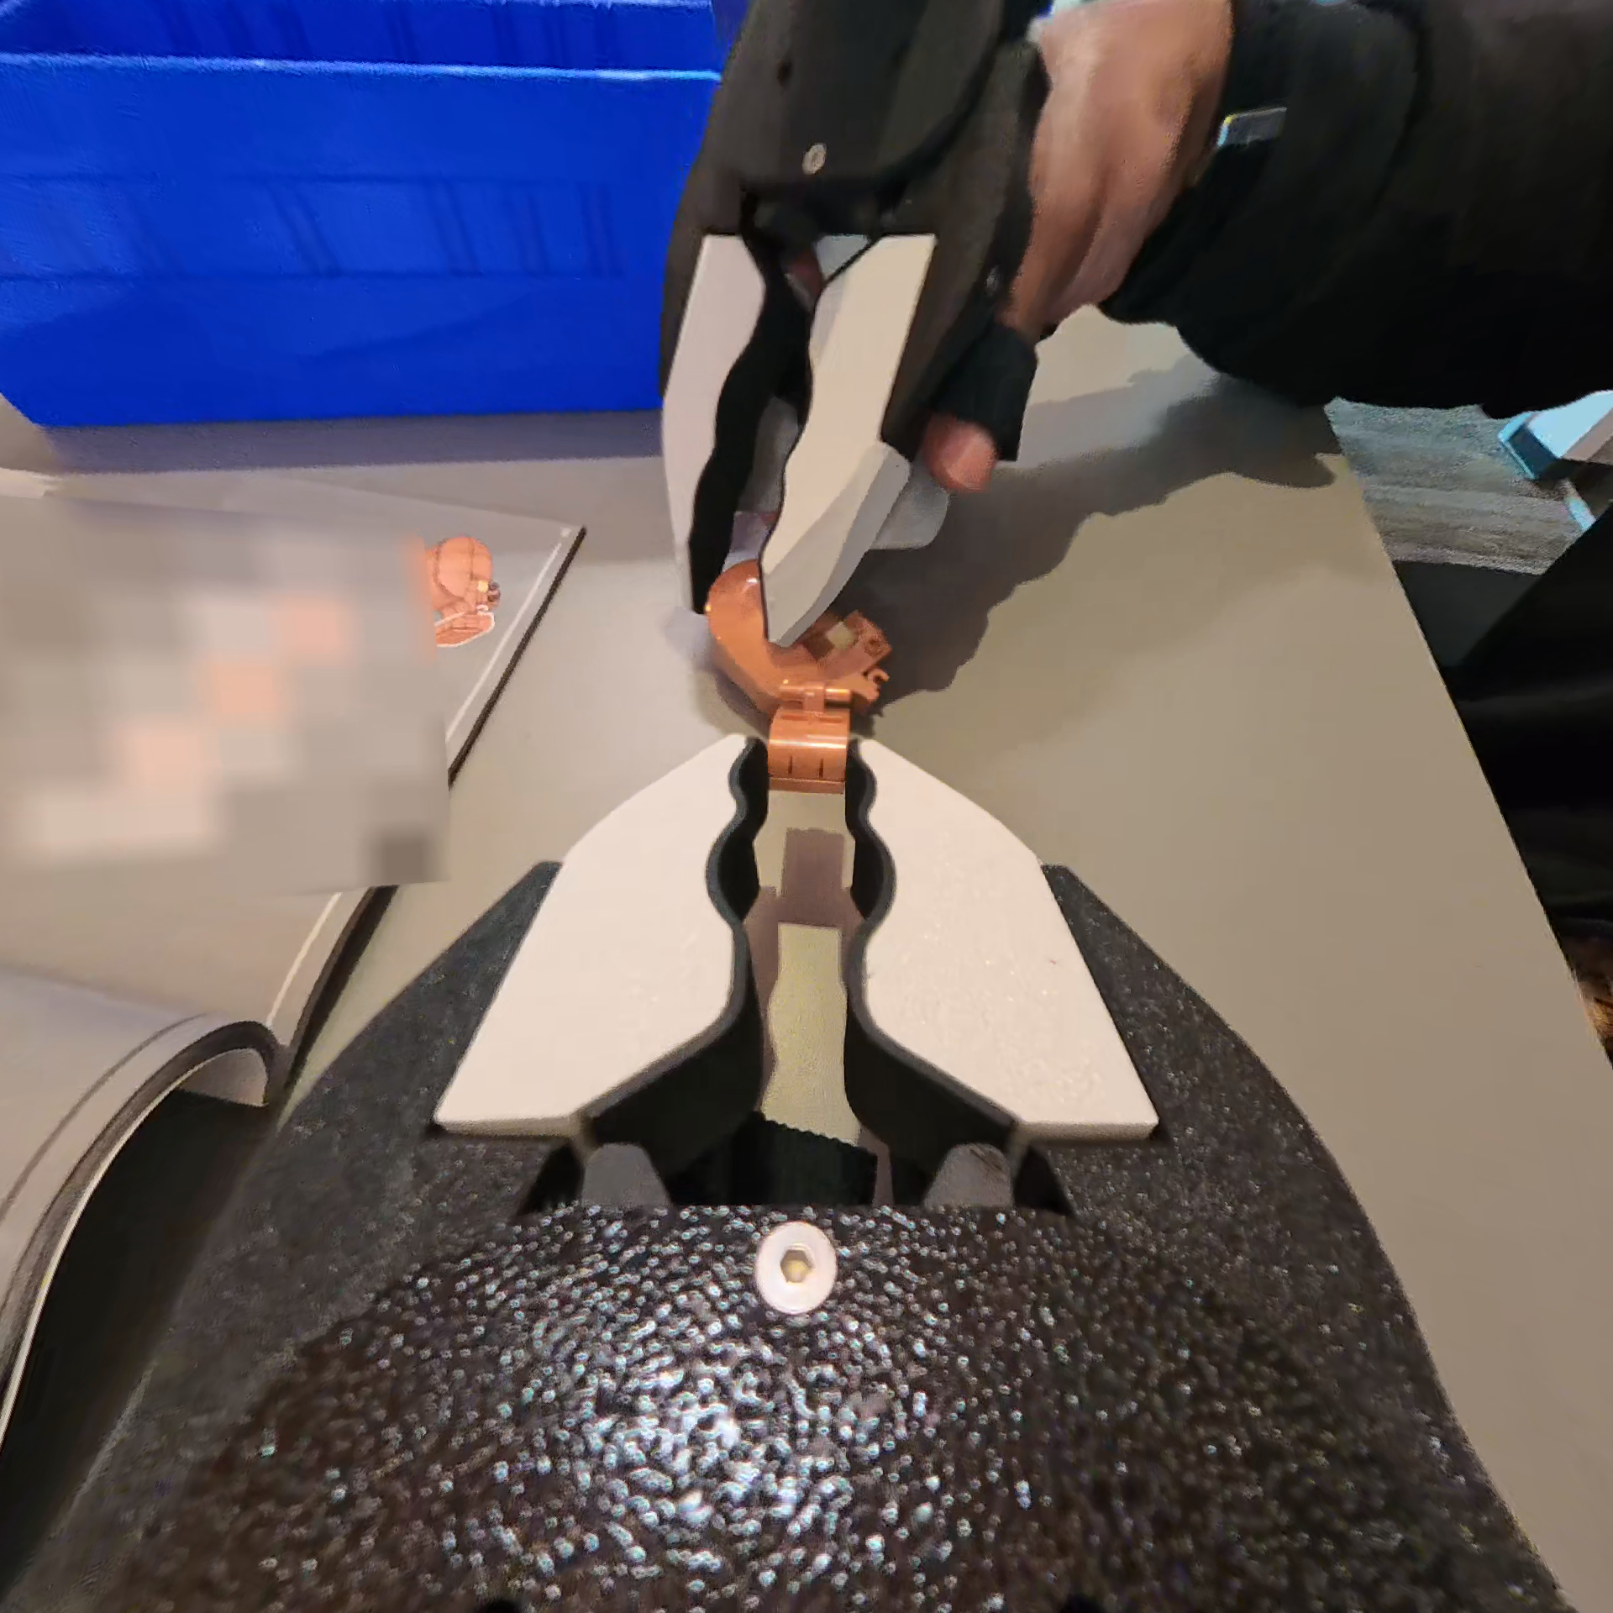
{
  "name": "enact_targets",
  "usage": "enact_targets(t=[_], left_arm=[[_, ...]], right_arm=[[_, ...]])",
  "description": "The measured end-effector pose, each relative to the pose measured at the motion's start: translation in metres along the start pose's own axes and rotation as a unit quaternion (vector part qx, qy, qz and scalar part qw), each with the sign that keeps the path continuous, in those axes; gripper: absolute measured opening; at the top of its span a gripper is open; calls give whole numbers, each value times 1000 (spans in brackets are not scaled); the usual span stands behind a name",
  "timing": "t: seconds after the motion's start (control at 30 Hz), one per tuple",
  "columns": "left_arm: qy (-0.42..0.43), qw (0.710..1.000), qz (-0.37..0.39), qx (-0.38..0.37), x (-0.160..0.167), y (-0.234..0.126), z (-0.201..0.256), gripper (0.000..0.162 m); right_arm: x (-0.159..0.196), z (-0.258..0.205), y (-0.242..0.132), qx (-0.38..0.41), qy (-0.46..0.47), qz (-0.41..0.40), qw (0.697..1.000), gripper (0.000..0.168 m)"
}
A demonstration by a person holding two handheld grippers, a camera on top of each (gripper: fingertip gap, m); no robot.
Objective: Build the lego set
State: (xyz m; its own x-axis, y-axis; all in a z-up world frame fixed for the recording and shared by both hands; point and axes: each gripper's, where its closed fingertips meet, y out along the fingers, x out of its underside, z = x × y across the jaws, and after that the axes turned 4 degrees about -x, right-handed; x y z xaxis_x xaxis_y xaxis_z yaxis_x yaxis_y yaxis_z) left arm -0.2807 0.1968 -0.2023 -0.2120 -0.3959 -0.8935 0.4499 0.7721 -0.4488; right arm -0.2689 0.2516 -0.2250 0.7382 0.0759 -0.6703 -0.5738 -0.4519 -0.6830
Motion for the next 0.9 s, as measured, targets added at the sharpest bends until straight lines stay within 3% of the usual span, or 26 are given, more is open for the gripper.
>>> enact_targets(t=[0.17,0.23,0.37,0.47,0.63,0.73,0.8,0.9], left_arm=[[1,1000,-19,0,5,2,2,17],[4,1000,-24,3,6,2,4,17],[12,999,-30,13,7,4,9,17],[22,999,-33,14,7,4,11,17],[21,999,-33,35,7,2,17,17],[-5,996,-46,70,10,3,28,17],[-27,993,-60,96,13,3,35,17],[-48,989,-86,111,19,3,41,17]], right_arm=[[8,-17,-8,39,-51,57,996,3],[18,-26,-12,44,-75,53,995,4],[24,-32,-25,44,-204,21,978,36],[35,-45,-28,-37,-235,-23,971,59],[52,-60,-28,-87,-231,-43,968,67],[60,-47,-20,-22,-272,-65,960,38],[53,-44,-19,23,-320,-44,946,37],[30,-41,-25,140,-458,-1,878,37]])
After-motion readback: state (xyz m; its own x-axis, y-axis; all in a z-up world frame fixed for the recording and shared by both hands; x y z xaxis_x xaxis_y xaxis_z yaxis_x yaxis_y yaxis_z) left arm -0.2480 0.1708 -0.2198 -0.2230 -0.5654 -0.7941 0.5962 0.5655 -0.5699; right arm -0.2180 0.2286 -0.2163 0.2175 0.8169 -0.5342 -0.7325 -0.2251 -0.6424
